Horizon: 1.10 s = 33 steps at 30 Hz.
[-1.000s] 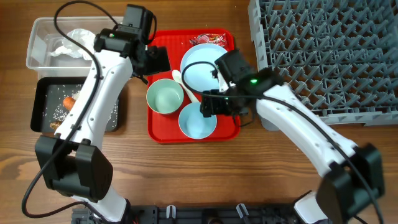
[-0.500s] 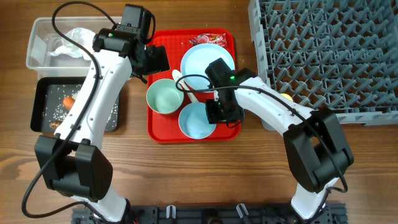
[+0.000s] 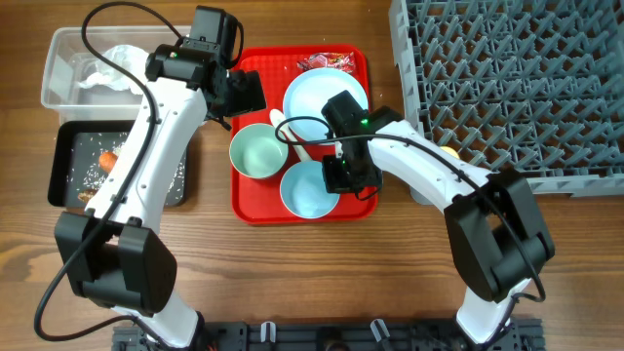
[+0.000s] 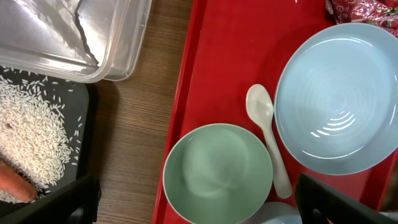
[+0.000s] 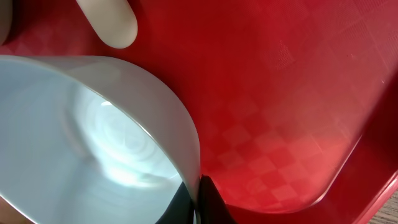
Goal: Sort waste into correct bins and load items into the dishwasher rack
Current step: 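Grasp the rim of the small blue bowl with the right gripper, then carry the blue bowl right and set it in the grey rack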
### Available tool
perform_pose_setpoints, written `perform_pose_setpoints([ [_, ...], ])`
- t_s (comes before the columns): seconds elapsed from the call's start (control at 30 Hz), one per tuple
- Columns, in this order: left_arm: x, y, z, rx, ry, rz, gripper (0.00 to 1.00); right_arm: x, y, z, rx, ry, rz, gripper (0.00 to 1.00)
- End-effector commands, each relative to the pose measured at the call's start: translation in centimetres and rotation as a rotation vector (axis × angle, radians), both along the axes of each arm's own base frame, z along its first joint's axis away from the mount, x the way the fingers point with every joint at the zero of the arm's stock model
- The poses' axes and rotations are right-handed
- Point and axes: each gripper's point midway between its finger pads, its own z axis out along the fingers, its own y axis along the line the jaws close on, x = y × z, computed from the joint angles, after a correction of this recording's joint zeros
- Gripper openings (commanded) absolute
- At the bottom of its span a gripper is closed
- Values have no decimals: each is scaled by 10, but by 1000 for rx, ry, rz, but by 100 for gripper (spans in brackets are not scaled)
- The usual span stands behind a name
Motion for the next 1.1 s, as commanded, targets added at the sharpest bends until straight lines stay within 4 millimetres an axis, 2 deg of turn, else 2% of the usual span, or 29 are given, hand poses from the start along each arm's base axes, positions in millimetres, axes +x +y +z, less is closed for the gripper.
perform_pose_setpoints([
  [0.0, 2, 2, -4, 6, 6, 20, 100, 5, -5, 9, -7, -19, -13, 4],
  [0.07, 2, 2, -4, 6, 6, 20, 100, 11, -10, 24, -1, -47, -31, 4],
  [0.13, 2, 1, -4, 6, 5, 20, 100, 21, -20, 47, -2, -102, -55, 4],
  [0.33, 2, 2, -4, 6, 6, 20, 100, 54, -61, 138, -13, -376, -164, 4],
  [0.43, 2, 2, -4, 6, 6, 20, 100, 69, -102, 178, -121, -550, -258, 4],
  [0.53, 2, 2, -4, 6, 6, 20, 100, 77, -146, 202, -286, -677, -375, 4],
  [0.6, 2, 2, -4, 6, 6, 20, 100, 91, -194, 227, -503, -819, -498, 4],
  [0.7, 2, 1, -4, 6, 6, 20, 100, 106, -214, 242, -595, -910, -556, 4],
  [0.83, 2, 2, -4, 6, 6, 20, 100, 135, -228, 251, -672, -996, -545, 4],
  [0.97, 2, 2, -4, 6, 6, 20, 100, 165, -237, 248, -822, -1030, -424, 4],
  [1.07, 2, 2, -4, 6, 6, 20, 100, 187, -240, 236, -978, -1012, -277, 4],
])
